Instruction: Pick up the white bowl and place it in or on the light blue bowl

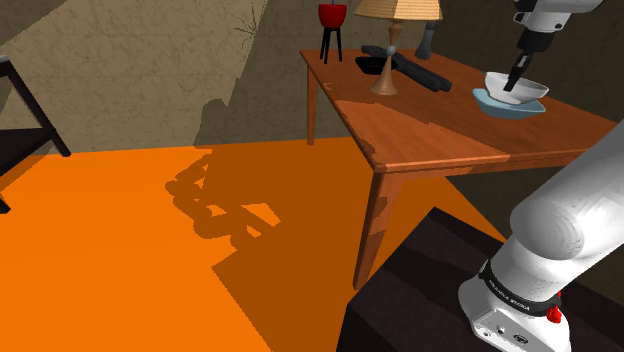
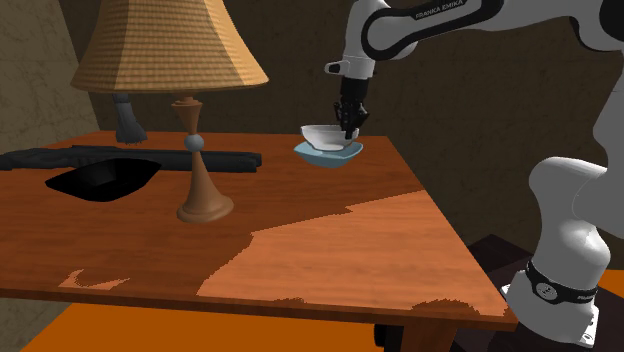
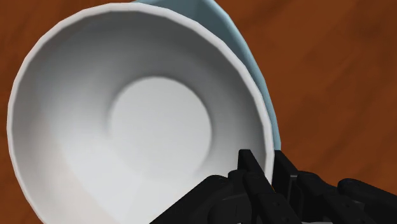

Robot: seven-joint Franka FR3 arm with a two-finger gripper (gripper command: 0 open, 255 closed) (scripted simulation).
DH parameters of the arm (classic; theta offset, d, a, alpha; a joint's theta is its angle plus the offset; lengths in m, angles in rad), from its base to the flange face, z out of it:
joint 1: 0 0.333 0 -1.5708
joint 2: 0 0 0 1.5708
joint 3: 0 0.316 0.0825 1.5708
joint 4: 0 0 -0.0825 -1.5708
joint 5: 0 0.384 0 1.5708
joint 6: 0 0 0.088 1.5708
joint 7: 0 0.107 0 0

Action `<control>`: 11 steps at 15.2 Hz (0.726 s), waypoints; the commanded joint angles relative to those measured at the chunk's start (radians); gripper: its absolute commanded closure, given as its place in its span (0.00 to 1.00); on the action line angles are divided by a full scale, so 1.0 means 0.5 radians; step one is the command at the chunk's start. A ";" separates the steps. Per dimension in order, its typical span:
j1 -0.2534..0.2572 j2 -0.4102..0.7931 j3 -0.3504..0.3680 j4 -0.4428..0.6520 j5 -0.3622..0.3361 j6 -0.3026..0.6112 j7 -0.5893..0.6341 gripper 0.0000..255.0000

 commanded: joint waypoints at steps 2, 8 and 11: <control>0.000 -0.001 0.000 -0.001 -0.001 0.002 0.001 1.00; 0.000 -0.001 0.000 -0.001 0.000 0.002 0.000 0.00; 0.004 -0.031 0.015 0.106 -0.018 -0.130 0.013 0.00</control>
